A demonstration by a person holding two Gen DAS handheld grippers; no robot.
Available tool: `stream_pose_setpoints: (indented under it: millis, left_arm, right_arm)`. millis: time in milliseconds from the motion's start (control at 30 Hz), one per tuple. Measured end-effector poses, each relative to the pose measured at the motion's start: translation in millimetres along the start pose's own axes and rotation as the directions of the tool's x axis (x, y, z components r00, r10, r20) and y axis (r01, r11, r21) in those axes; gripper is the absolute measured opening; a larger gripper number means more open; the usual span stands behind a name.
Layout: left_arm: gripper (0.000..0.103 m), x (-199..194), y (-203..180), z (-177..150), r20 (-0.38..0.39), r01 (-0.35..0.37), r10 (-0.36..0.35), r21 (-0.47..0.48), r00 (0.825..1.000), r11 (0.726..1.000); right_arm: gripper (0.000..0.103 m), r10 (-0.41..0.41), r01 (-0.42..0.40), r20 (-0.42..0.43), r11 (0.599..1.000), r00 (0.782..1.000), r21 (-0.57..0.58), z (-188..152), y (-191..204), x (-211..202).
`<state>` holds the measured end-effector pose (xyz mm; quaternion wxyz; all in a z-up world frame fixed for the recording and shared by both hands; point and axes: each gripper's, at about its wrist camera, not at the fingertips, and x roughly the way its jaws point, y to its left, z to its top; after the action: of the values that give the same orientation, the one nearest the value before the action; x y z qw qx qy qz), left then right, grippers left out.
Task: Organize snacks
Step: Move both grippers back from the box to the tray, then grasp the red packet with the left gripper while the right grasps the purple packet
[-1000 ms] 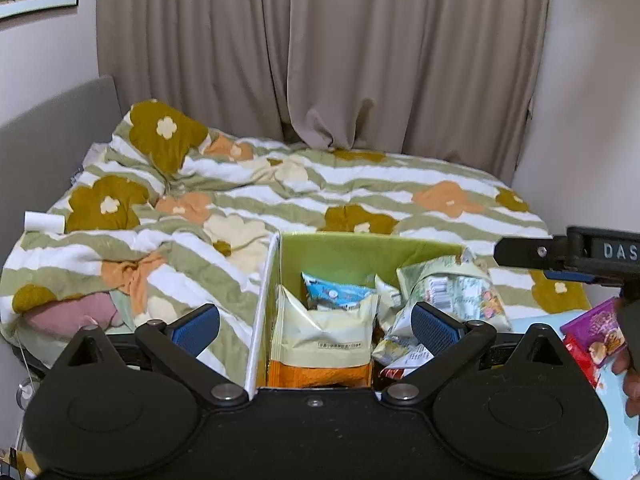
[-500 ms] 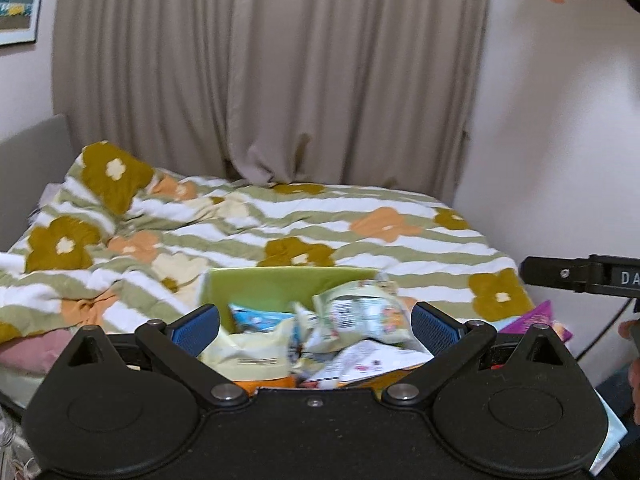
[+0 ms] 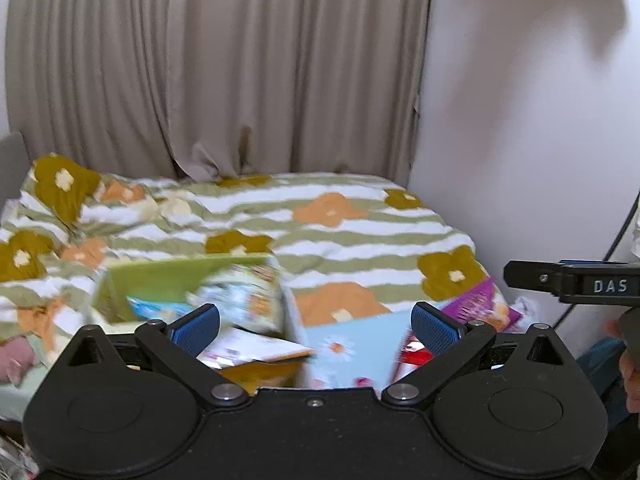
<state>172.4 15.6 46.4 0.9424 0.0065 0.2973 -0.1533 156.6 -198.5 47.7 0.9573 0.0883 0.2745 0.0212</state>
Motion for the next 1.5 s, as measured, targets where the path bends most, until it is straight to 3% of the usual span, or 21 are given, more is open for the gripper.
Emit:
stream_pose_setpoints:
  millis: [267, 433, 533, 700, 867, 1200, 1300, 1500]
  left_arm:
    - [0.103, 55, -79, -18, -0.13, 0.018, -0.023, -0.039, 0.991, 0.999]
    - [0.103, 89, -115, -27, -0.184, 0.001, -0.012, -0.058, 0.983, 0.998]
    - [0.103, 112, -135, -35, -0.193, -0.005, 0.003, -0.01, 0.981, 1.0]
    - [0.103, 155, -164, -50, -0.22, -0.023, 0.065, 0.189, 0.973, 0.982]
    - [0.103, 189, -185, -65, -0.272, 0.013, 0.083, 0.333, 0.959, 0.943]
    - [0.103, 246, -196, -96, -0.371, 0.001, 0.186, 0.451, 0.91, 0.892]
    - [0.103, 248, -195, -97, -0.345, -0.005, 0.19, 0.472, 0.919, 0.882]
    - [0.096, 251, -189, -94, -0.356, 0.014, 0.155, 0.43, 0.922, 0.903]
  right_arm:
    - [0.103, -0.014, 0.011, -0.059, 0.998, 0.998, -0.054, -5, -82, 12]
    - [0.103, 0.021, -0.026, -0.111, 0.999, 0.994, -0.042, -9, -132, 32]
    - [0.103, 0.047, -0.054, -0.145, 0.998, 0.988, -0.045, -11, -157, 50]
    - [0.103, 0.079, -0.094, -0.204, 0.994, 0.976, -0.063, -15, -186, 88]
    - [0.103, 0.102, -0.124, -0.251, 0.989, 0.963, -0.075, -17, -201, 122]
    - [0.103, 0.143, -0.183, -0.343, 0.979, 0.928, -0.085, -30, -207, 180]
    - [0.103, 0.15, -0.192, -0.37, 0.978, 0.917, -0.082, -35, -208, 193]
    - [0.103, 0.168, -0.211, -0.399, 0.975, 0.901, -0.066, -40, -211, 209]
